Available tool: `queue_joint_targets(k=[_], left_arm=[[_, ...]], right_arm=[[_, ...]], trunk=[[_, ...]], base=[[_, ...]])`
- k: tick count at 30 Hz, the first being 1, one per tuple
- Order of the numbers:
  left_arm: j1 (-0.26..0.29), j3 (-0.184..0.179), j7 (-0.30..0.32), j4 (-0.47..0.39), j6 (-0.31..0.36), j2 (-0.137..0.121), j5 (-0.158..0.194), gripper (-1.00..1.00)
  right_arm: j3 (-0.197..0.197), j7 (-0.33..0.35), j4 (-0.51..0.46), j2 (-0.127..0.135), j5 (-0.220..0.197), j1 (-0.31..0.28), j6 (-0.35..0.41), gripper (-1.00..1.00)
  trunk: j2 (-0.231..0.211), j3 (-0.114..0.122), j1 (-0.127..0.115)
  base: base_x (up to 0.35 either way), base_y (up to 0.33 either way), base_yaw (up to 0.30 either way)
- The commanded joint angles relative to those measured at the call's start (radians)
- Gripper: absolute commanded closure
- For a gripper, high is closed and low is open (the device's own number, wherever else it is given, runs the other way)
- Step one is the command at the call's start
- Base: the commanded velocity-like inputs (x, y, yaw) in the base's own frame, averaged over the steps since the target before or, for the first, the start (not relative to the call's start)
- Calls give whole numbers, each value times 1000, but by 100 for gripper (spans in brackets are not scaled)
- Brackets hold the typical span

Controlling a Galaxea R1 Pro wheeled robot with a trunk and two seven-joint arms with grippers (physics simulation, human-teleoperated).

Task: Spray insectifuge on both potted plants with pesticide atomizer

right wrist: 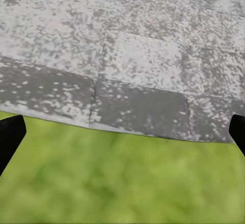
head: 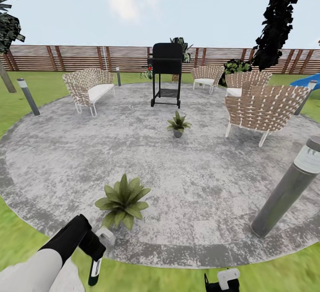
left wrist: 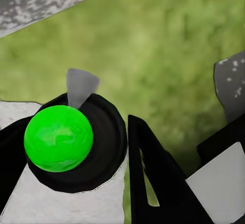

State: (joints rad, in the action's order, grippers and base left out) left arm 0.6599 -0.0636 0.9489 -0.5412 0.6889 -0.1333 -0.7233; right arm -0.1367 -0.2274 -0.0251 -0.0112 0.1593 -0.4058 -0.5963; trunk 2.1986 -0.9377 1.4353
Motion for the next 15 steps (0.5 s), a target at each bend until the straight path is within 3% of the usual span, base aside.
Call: queue_joint_targets(k=[1,10,13,15], left_arm=[[6,-4,7,-2,7,-1,-5,100],[69,-9,8,-2,71,2,-4,100],[72,-45,9,-2,72,4,-4,100],[73,-99,15,-2,73,6,-3,100]], right_arm=[[-6,-10,1,0,7,-1,0,-100],[-6,-10,1,0,7,-1,0,-100],[-6,-10,1,0,7,-1,0,-100],[-6,-10,1,0,7,-1,0,-100]], trunk=[[0,-1,0],[0,-1,0],[0,-1,0],[0,-1,0]], base=[[20,0,0],[4,0,0],[0,0,0],[0,0,0]])
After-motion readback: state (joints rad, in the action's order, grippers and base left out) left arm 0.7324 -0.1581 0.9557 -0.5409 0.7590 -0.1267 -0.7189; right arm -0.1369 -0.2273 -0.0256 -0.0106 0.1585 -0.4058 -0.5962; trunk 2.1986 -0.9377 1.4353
